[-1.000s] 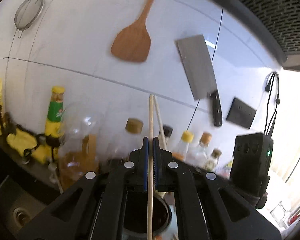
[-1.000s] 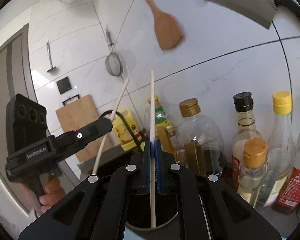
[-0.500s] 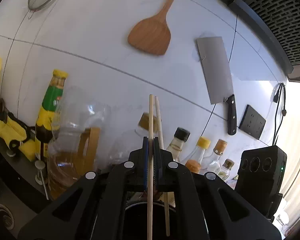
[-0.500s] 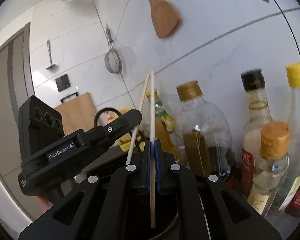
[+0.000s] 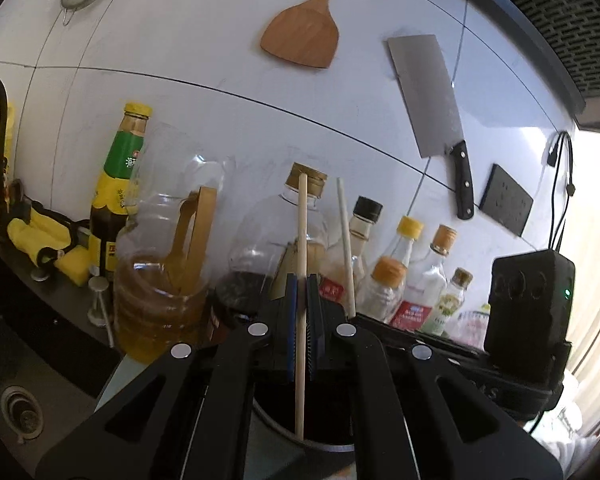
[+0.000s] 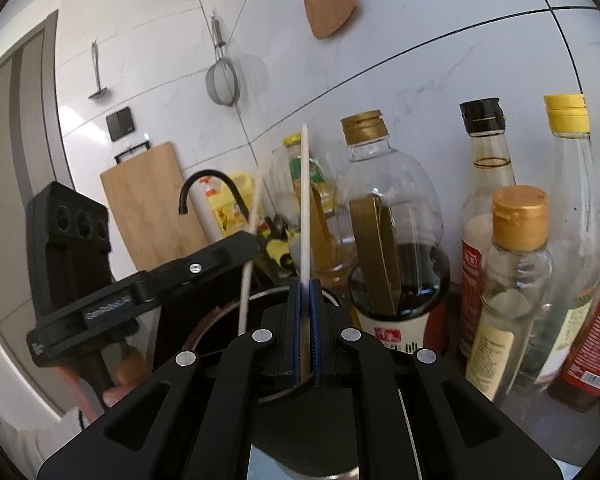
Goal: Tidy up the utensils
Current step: 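Open both tools to drop the chopsticks into the holder, then lower both tools to the tablecloth and close each on another chopstick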
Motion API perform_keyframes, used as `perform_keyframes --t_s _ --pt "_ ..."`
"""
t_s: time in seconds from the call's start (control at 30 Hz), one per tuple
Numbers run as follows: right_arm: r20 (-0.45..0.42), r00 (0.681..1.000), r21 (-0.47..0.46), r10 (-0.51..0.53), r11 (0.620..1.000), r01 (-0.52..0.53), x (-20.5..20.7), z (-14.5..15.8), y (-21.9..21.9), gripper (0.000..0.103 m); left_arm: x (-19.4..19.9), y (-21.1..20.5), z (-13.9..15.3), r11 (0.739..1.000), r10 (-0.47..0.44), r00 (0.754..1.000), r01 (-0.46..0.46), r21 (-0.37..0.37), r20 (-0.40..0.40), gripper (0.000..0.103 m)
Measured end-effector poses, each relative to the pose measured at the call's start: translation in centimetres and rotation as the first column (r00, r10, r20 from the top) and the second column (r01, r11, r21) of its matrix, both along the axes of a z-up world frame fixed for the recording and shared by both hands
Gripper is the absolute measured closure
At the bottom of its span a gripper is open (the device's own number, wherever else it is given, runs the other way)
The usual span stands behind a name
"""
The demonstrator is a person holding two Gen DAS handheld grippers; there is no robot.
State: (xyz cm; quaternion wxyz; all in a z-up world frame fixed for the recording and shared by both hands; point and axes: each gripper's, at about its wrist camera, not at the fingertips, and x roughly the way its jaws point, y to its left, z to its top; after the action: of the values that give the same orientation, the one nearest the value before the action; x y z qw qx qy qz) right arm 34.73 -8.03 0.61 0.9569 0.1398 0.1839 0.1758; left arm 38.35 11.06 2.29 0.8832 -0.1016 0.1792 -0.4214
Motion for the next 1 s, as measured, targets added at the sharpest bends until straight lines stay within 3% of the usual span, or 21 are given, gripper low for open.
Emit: perform_keyframes --t_s 0.37,0.47,0.6,0.73,0.77,0.83,1.0 --pt "-0.063 0.998 -0.052 -0.011 0.999 0.008 -1.8 0.3 -0.4 0.094 -1.9 0.3 1.3 0.993 0.013 0.999 -0.009 0.121 -0.032 0.096" --pt "-0.08 0.996 -0.101 -0.024 0.995 0.016 -2.6 0.7 -0.5 0.079 -2.6 0.6 1.7 0.986 0.043 0.999 -0.039 0.162 -0.024 0.079" --pt "-0.094 0.994 -0.157 -0.052 0.987 0.037 -4.3 1.3 -1.0 0.054 -3.9 1.2 2.2 0.979 0.048 0.998 -0.041 0.202 -0.03 0.045" --pt "-0.106 0.99 -0.206 -0.09 0.976 0.067 -6.7 1.6 -1.7 0.029 -5.5 1.2 2.2 0.963 0.046 0.999 -0.04 0.266 -0.013 0.026" --pt "-0.109 0.989 -0.206 -0.101 0.975 0.077 -7.2 1.6 -2.0 0.027 -5.8 1.1 2.0 0.96 0.043 0.999 -0.037 0.279 -0.018 0.018" --pt "-0.132 0.985 -0.199 -0.115 0.976 0.087 -8.0 1.3 -2.7 0.019 -6.5 1.1 1.6 0.954 0.042 0.999 -0.032 0.297 -0.029 0.014" --pt "-0.171 0.972 -0.209 -0.158 0.97 0.121 -9.6 0.3 -4.2 0.018 -8.0 0.8 -0.4 0.936 0.043 0.997 -0.017 0.352 -0.067 0.007"
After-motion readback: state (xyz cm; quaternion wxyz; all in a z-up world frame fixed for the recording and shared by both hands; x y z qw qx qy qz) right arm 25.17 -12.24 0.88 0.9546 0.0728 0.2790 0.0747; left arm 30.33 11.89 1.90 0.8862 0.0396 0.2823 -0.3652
